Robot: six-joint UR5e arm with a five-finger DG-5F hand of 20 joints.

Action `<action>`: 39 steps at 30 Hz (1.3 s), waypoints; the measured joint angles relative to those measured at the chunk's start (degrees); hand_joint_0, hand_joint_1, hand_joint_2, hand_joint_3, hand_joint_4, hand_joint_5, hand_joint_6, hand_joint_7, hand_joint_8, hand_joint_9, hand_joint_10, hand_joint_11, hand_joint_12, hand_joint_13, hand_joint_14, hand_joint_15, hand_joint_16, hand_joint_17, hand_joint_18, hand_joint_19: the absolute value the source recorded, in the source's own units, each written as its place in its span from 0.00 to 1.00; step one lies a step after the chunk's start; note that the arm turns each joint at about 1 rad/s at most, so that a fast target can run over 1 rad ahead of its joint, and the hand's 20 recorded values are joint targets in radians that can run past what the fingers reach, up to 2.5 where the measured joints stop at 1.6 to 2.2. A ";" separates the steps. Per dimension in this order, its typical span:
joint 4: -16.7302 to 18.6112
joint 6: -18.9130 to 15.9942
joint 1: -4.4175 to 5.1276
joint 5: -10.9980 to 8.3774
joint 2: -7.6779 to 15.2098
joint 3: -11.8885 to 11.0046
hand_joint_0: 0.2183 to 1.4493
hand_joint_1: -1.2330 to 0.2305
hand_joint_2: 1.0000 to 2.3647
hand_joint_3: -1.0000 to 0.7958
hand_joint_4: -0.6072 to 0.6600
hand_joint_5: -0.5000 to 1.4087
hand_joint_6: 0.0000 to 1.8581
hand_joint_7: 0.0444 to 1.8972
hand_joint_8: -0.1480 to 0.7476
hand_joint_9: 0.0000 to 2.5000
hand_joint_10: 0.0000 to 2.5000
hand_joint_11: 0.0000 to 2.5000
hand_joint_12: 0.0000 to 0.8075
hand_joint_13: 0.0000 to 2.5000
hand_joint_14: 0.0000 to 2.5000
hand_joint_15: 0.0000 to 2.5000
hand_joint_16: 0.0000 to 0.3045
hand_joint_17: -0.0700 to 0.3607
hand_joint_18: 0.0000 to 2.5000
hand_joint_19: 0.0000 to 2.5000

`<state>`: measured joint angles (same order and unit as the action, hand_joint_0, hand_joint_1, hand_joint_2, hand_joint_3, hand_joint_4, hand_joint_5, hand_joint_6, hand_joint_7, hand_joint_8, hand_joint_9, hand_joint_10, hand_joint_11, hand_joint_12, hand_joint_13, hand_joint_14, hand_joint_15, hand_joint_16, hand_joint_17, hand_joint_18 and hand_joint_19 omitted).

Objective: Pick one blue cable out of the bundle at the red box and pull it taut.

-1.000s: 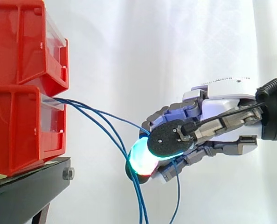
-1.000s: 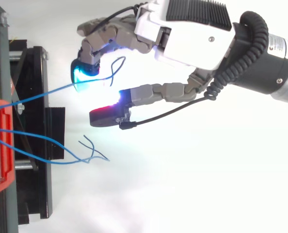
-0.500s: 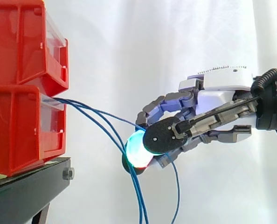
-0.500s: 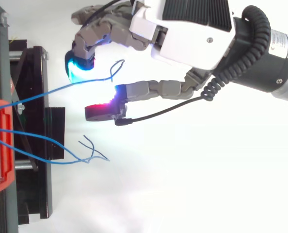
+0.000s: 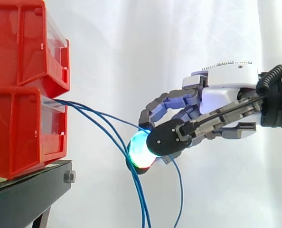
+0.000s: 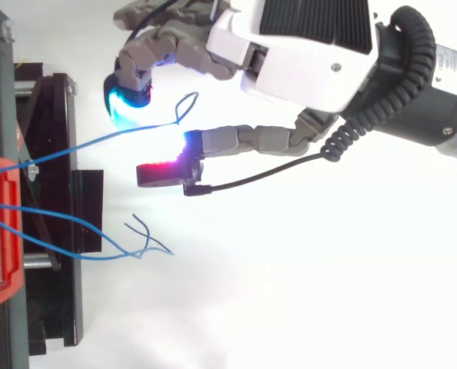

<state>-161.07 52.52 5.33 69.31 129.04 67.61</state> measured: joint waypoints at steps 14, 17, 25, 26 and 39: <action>-1.59 -8.54 0.35 -0.39 -1.01 0.01 0.37 0.27 0.01 0.39 0.58 0.16 0.48 0.42 0.56 0.26 0.00 0.21 0.48 0.15 0.00 0.08 0.18 0.45 0.18 0.11; -3.04 -11.46 0.50 -0.40 -1.03 0.00 0.37 0.27 0.01 0.39 0.58 0.16 0.48 0.42 0.56 0.26 0.00 0.21 0.48 0.15 0.00 0.08 0.18 0.45 0.18 0.11; -6.51 -19.82 0.84 -0.42 -1.04 -0.01 0.36 0.28 0.01 0.36 0.61 0.16 0.48 0.42 0.56 0.26 0.00 0.21 0.48 0.15 0.00 0.08 0.18 0.45 0.18 0.11; -6.66 -20.24 0.86 -0.42 -1.03 -0.01 0.36 0.28 0.01 0.35 0.61 0.16 0.48 0.42 0.56 0.26 0.00 0.22 0.48 0.15 0.00 0.08 0.18 0.45 0.18 0.11; -6.98 -21.33 0.95 -0.40 -1.06 -0.02 0.34 0.29 0.00 0.33 0.63 0.16 0.47 0.42 0.56 0.25 0.00 0.21 0.48 0.15 0.00 0.08 0.18 0.45 0.18 0.11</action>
<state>-168.05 31.18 6.27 68.90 127.98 67.59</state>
